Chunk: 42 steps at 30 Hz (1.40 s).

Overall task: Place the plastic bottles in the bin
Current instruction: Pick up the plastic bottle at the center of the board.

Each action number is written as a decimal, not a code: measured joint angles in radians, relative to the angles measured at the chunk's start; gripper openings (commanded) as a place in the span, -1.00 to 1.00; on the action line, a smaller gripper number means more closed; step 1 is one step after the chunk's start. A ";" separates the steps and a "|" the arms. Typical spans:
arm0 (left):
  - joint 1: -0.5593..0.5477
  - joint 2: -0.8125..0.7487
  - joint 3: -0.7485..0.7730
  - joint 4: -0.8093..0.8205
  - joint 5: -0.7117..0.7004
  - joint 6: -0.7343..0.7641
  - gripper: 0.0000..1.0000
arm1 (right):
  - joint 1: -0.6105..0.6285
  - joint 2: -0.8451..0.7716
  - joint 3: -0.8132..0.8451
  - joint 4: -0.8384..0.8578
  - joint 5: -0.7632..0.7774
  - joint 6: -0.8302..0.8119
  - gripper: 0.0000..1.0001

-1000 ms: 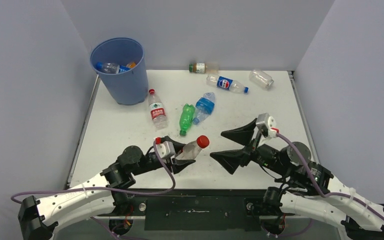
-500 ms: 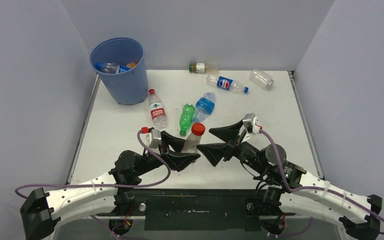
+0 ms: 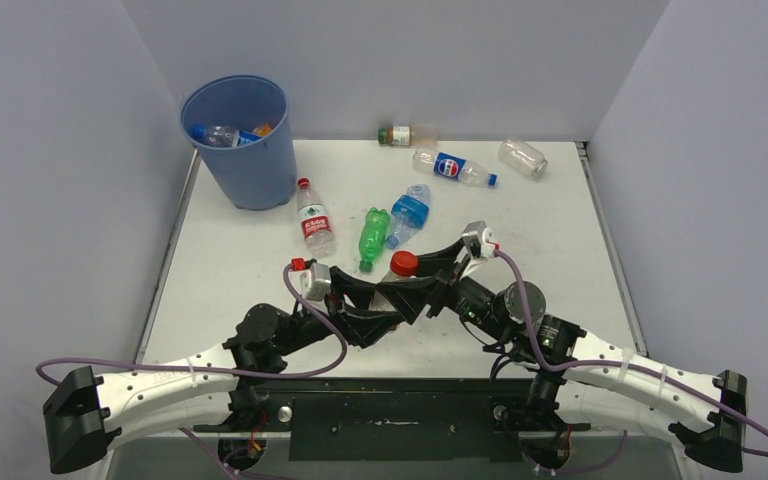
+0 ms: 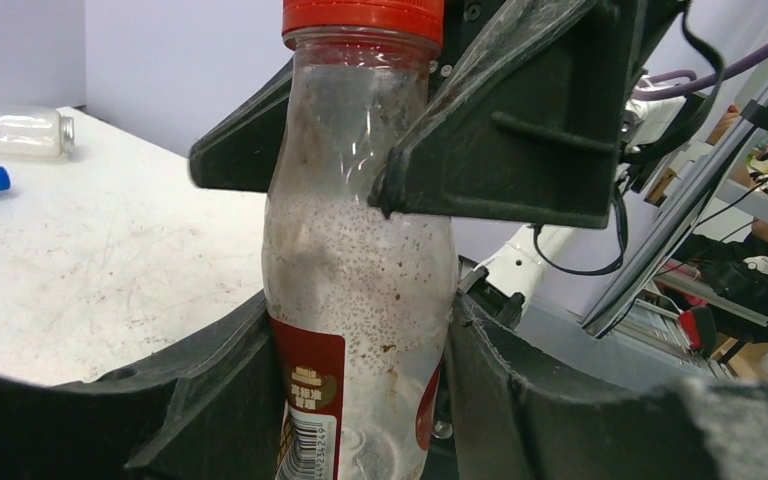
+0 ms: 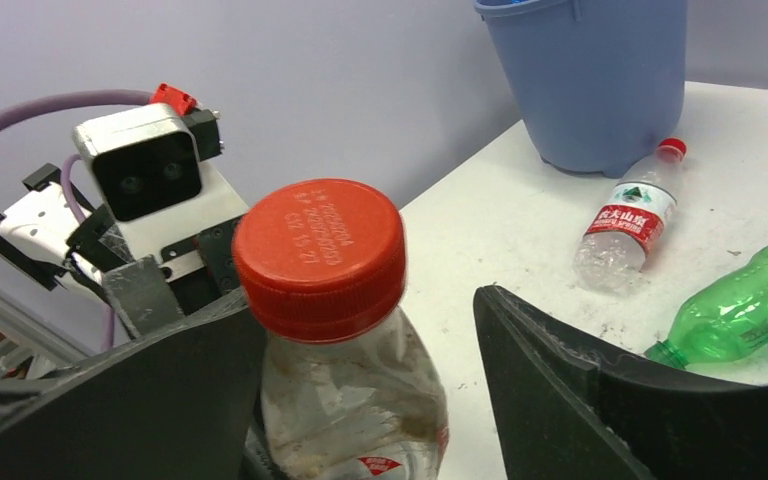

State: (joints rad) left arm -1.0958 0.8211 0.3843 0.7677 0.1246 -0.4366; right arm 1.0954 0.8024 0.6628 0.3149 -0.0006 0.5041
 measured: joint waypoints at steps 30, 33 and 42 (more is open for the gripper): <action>-0.056 -0.237 -0.015 0.005 -0.136 0.061 0.92 | 0.004 -0.122 -0.025 -0.163 -0.018 -0.132 -0.89; -0.056 -0.320 0.059 -0.069 -0.222 0.074 0.92 | 0.004 -0.130 0.007 -0.245 -0.019 -0.190 -0.89; -0.056 -0.053 0.509 -0.444 -0.285 0.086 0.94 | 0.004 -0.091 0.016 -0.355 -0.021 -0.259 -0.89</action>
State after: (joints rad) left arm -1.1522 0.7681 0.8928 0.3233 -0.1608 -0.3504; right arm 1.0992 0.7113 0.6788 -0.0402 -0.0216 0.2455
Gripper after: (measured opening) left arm 0.961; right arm 0.549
